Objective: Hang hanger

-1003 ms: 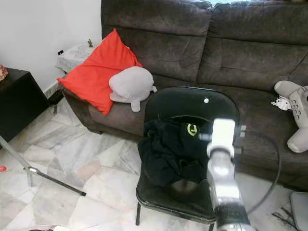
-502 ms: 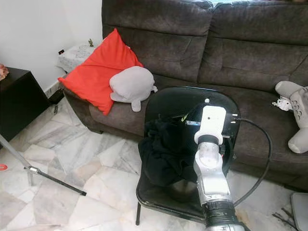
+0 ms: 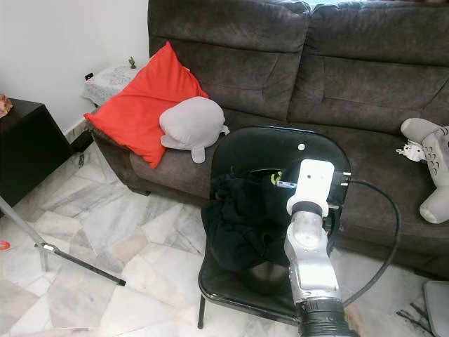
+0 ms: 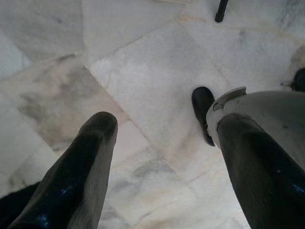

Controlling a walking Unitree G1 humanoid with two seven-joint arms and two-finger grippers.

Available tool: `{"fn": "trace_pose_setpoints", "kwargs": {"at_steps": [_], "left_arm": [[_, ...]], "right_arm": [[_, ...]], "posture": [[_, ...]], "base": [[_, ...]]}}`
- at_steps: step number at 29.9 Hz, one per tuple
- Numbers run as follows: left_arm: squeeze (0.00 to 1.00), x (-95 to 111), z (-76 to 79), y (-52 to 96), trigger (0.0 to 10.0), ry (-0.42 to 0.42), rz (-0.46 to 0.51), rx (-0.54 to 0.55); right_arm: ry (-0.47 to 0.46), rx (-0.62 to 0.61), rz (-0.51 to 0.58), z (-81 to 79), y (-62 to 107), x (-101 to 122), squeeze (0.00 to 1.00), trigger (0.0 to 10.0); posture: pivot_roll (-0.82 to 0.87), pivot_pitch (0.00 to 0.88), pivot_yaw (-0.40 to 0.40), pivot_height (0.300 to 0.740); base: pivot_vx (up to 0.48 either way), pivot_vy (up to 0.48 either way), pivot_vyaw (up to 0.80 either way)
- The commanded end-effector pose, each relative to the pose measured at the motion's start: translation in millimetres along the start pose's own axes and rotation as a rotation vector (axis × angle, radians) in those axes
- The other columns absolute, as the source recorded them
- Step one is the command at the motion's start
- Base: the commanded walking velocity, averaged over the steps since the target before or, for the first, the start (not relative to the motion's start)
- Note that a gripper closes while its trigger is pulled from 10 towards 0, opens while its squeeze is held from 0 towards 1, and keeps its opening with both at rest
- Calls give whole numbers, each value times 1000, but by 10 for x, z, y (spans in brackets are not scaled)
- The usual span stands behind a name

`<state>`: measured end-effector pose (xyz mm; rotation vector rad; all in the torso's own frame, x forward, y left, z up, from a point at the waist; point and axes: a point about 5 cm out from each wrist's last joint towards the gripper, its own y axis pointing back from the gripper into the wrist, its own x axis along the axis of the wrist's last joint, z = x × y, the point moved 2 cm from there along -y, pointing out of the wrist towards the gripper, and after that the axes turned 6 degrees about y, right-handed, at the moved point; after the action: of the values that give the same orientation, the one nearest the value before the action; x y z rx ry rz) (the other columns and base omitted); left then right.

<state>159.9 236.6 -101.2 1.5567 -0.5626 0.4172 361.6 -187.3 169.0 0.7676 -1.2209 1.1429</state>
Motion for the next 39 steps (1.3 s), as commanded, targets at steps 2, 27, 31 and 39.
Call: {"fn": "trace_pose_setpoints", "kwargs": {"at_steps": [2, 27, 31, 39], "left_arm": [[0, -162, 2, 36, 10000, 9, -55, 10], [0, -63, 146, -15, 10000, 11, -18, -11], [0, -61, 111, -3, 10000, 14, -7, -12], [0, -74, 86, 10, 10000, 14, -1, -12]], "right_arm": [[-12, 37, 55, -100, 34, 124, 0, 10000], [194, 280, 493, -657, 240, 871, 0, 10000], [169, 539, 626, -996, 507, 1071, 0, 10000], [85, 1234, 745, -1483, 1391, 1127, 0, 10000]], "posture": [[-15, 91, 80, 740], [-14, 74, 68, 740], [-15, 73, 66, 740], [-15, 75, 64, 740]], "base": [[0, 0, 800], [0, 0, 800], [0, 0, 800], [0, 0, 800]]}}
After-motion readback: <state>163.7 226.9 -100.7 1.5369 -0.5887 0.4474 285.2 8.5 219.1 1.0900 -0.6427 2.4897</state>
